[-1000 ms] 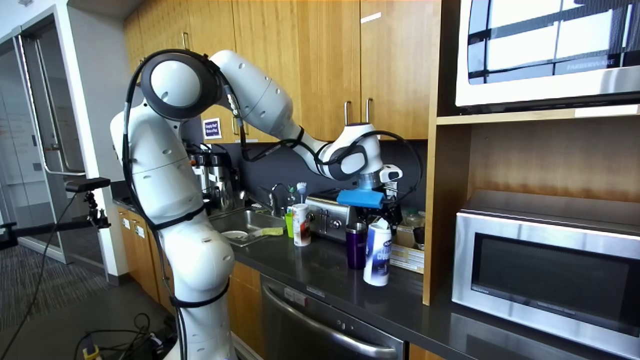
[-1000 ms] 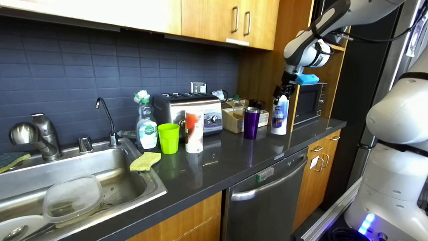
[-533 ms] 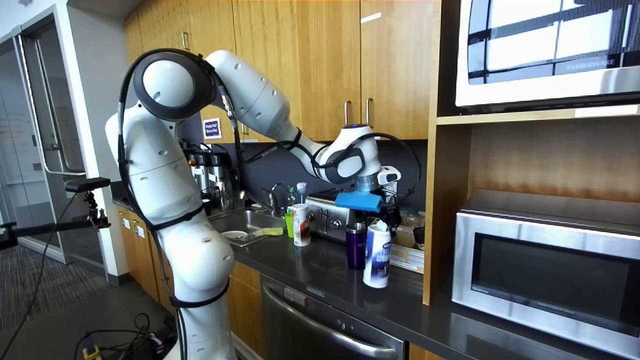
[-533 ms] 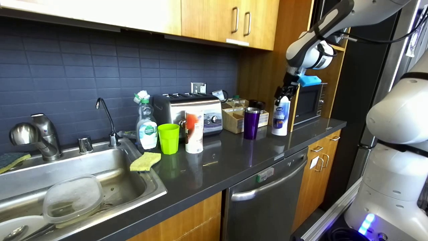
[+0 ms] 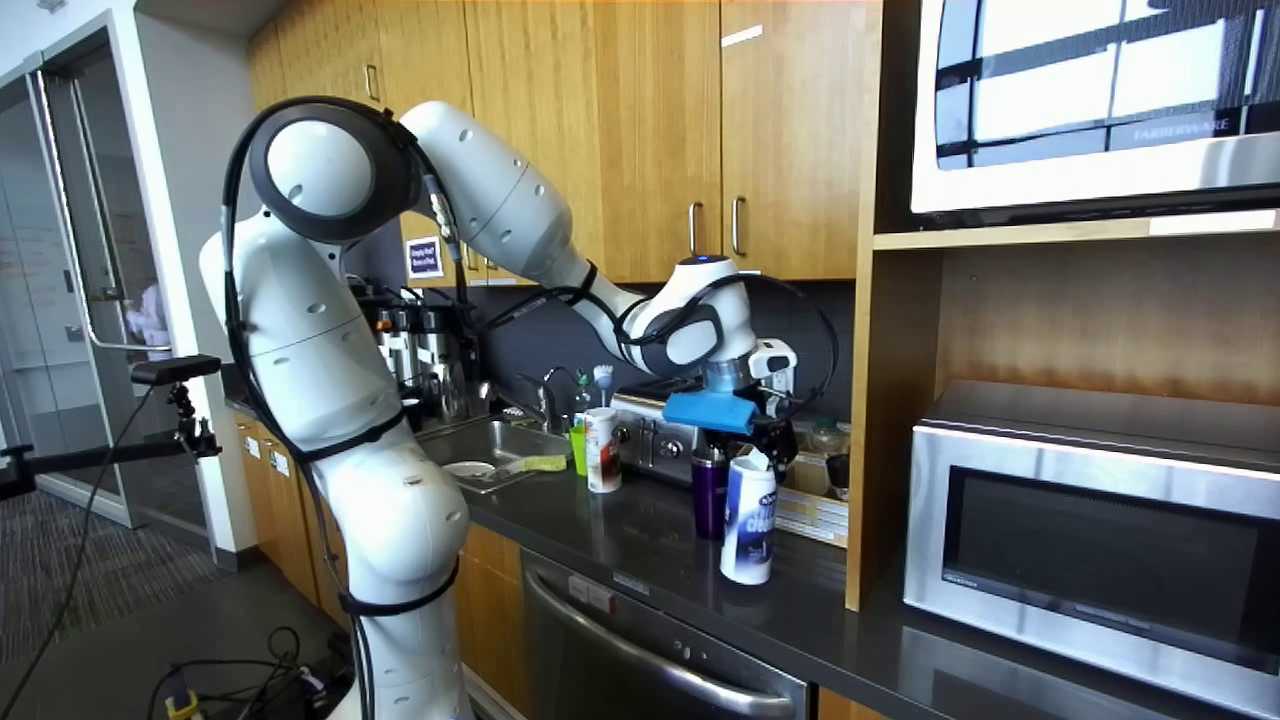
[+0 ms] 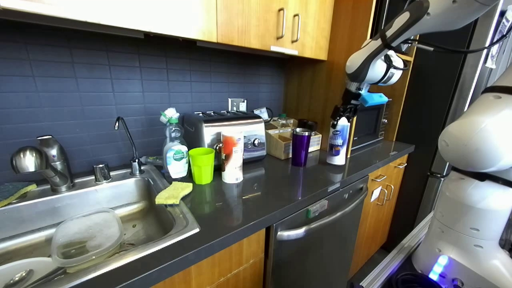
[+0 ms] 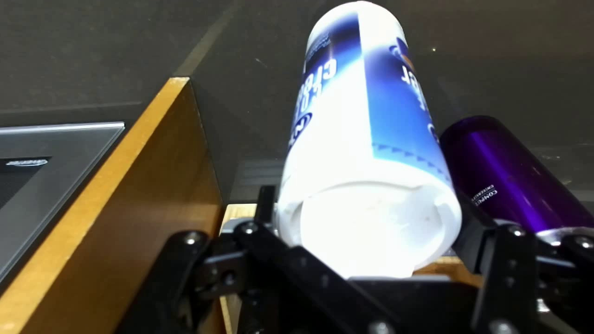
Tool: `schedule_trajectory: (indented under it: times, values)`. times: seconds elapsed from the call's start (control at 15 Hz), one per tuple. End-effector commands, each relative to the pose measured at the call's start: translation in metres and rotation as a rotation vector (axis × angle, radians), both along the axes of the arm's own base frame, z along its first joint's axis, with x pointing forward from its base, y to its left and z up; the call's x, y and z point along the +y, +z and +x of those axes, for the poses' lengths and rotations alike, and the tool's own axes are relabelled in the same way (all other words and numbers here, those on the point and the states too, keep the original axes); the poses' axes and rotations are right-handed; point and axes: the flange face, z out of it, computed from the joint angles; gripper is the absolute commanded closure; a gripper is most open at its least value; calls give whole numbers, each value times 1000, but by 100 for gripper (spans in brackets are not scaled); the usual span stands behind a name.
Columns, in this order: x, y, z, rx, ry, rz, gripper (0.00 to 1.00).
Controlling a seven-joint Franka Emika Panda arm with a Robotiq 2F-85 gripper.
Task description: Remove the white bottle from the box
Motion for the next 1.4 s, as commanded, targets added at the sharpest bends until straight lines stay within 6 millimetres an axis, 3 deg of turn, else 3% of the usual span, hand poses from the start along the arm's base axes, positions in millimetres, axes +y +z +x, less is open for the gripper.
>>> schedule_trajectory:
  times: [0.0, 0.6, 0.93, 1.0, 1.07, 1.13, 1.33]
  values:
    - [2, 6, -11, -22, -5, -10, 38]
    - [1, -8, -16, 5, -6, -10, 38]
    - [2, -6, -14, -4, 2, -14, 38]
    - [3, -5, -14, -6, 4, -14, 34]
    - [3, -4, -13, -8, 7, -15, 13]
    - [4, -3, -13, -8, 9, -15, 6]
    - [6, 1, -11, -10, 18, -14, 0]
